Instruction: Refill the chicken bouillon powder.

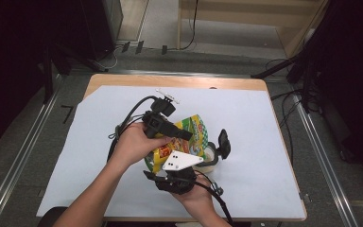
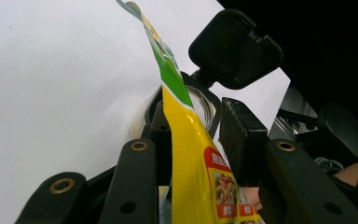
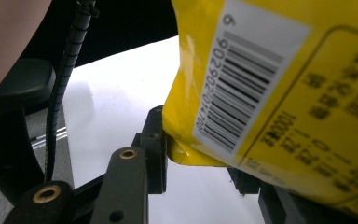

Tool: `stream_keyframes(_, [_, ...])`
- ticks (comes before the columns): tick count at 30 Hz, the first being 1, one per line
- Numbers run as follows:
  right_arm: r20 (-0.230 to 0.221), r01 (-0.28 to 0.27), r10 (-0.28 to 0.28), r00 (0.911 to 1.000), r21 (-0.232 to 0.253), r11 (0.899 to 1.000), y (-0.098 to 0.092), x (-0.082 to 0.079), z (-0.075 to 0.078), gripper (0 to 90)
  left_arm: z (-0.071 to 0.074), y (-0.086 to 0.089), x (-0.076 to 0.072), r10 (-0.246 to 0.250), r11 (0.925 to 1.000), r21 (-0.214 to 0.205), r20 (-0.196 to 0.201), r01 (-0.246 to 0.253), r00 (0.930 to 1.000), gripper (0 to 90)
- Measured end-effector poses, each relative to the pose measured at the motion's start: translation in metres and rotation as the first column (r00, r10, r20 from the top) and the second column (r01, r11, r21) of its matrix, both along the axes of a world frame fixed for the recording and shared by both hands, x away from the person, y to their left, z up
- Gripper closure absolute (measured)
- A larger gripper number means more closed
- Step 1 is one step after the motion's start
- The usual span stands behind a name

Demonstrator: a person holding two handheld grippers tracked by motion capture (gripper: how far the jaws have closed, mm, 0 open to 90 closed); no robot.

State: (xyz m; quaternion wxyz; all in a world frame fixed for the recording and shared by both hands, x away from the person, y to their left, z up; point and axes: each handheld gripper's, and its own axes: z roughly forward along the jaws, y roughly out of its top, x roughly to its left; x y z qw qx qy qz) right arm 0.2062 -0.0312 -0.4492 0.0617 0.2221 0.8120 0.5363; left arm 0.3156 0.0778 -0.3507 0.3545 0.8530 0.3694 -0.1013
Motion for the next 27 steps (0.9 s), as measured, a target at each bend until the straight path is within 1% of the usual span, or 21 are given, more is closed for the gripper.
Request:
stream_keyframes(11, [0.001, 0.0, 0.0, 1.0, -0.004, 1.0, 0.0007, -0.0001, 0.0007, 64.7, 0.0001, 0.0003, -0.0002, -0.002, 1.0, -0.001, 0.003, 0.002, 1.0, 68.7])
stream_keyframes(15, [0.01, 0.002, -0.002, 0.9999, -0.012, 1.0, 0.0005, 0.0002, 0.0005, 64.8, 0.0, 0.0007, 0.0, -0.006, 1.0, -0.004, 0.005, 0.006, 1.0, 68.8])
stream_keyframes(21, [0.011, 0.004, -0.004, 0.9999, -0.007, 1.0, 0.0016, -0.0001, 0.0007, 64.8, 0.0009, 0.0015, -0.0008, -0.001, 1.0, -0.002, 0.01, 0.001, 1.0, 68.8])
stream_keyframes(27, [0.003, 0.002, -0.002, 1.0, -0.006, 1.0, 0.002, -0.0005, 0.0015, 64.8, 0.0006, 0.0021, -0.0001, -0.004, 1.0, -0.003, 0.008, 0.004, 1.0, 68.7])
